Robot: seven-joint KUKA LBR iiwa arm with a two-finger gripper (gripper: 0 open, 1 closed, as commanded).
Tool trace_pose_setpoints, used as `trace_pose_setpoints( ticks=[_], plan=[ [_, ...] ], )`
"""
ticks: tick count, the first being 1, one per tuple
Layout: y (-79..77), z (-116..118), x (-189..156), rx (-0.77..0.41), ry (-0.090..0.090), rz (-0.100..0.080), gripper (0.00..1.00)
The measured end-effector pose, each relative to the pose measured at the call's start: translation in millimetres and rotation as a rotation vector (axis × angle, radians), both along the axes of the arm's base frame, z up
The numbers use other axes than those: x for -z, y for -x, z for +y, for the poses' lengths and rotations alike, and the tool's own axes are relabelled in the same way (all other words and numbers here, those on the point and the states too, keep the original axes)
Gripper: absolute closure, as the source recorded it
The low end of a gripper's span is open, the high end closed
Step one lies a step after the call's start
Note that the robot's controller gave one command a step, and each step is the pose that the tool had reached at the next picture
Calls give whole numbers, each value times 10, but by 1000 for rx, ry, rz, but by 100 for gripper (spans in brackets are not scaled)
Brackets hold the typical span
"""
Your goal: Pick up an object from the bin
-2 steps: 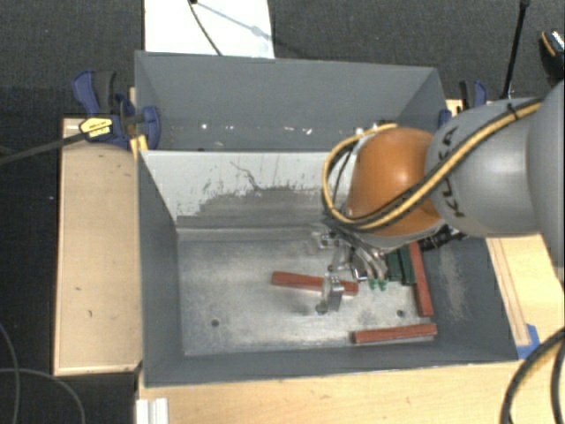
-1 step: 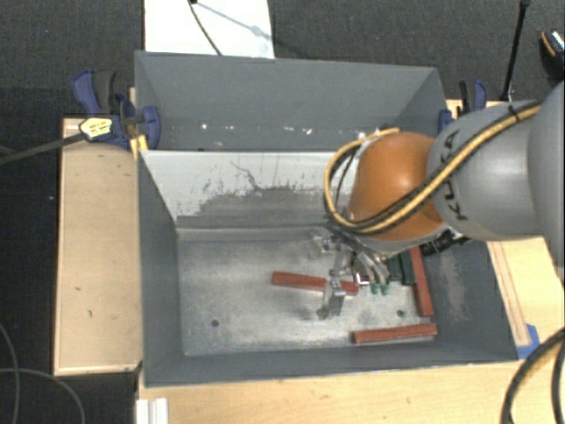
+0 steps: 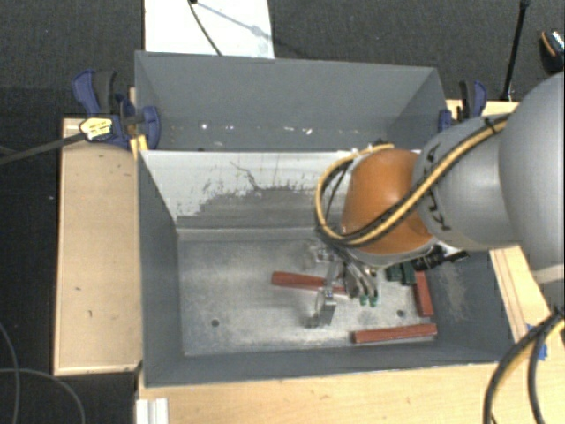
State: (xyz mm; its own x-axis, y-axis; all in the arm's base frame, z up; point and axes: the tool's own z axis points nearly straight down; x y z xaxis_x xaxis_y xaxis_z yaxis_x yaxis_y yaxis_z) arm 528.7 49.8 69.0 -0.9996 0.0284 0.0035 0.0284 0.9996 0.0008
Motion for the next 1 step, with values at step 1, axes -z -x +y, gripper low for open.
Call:
trace_pose_setpoints(
  ticks=[1],
  plan=[
    [-1,2,-3,3,0,-1,0]
  ],
)
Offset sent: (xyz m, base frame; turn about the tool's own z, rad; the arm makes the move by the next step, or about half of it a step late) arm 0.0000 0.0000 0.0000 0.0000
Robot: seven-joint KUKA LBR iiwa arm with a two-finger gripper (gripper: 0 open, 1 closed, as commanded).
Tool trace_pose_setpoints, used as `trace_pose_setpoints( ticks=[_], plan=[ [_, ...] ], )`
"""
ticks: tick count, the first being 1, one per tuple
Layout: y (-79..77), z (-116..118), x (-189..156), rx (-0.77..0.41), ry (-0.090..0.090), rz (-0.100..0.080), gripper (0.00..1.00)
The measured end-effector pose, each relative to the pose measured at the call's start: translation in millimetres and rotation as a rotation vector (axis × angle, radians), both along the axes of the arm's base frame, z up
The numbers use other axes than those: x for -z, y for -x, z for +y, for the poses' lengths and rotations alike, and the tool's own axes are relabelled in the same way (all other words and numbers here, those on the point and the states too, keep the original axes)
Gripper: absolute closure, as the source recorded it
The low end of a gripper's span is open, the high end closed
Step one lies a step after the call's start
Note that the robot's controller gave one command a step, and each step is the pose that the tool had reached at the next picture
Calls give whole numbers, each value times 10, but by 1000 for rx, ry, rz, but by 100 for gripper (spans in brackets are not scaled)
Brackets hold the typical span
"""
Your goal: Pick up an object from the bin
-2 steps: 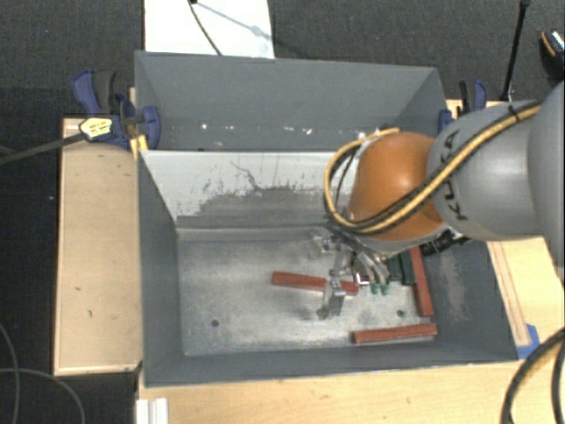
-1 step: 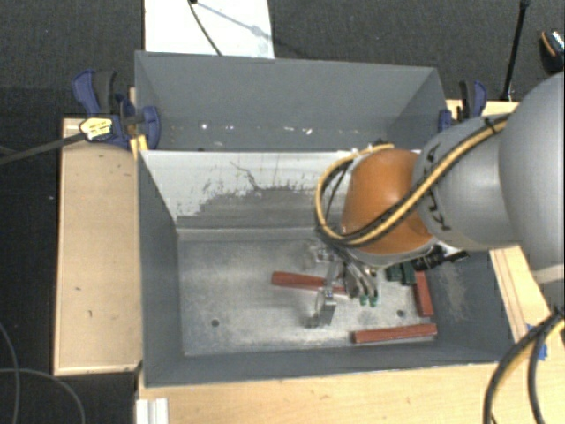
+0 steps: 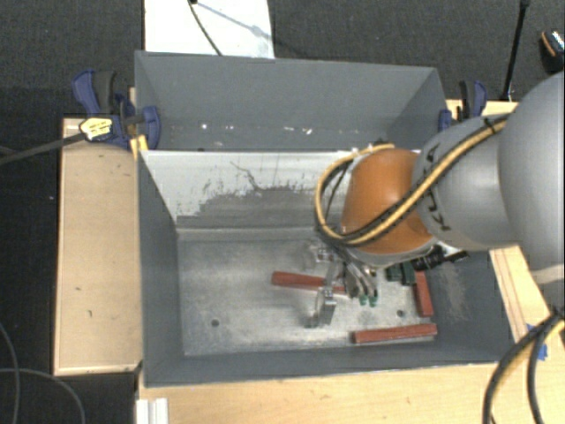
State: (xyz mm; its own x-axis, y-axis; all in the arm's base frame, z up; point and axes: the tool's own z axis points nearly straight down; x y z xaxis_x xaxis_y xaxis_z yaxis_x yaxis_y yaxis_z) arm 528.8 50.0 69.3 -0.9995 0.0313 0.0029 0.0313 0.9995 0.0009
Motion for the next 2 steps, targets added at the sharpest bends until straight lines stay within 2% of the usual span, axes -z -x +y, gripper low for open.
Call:
trace_pose_setpoints(
  ticks=[1,2],
  plan=[
    [0,1,-3,3,0,0,100],
    [-24,3,-763,7,-1,-12,100]
  ],
)
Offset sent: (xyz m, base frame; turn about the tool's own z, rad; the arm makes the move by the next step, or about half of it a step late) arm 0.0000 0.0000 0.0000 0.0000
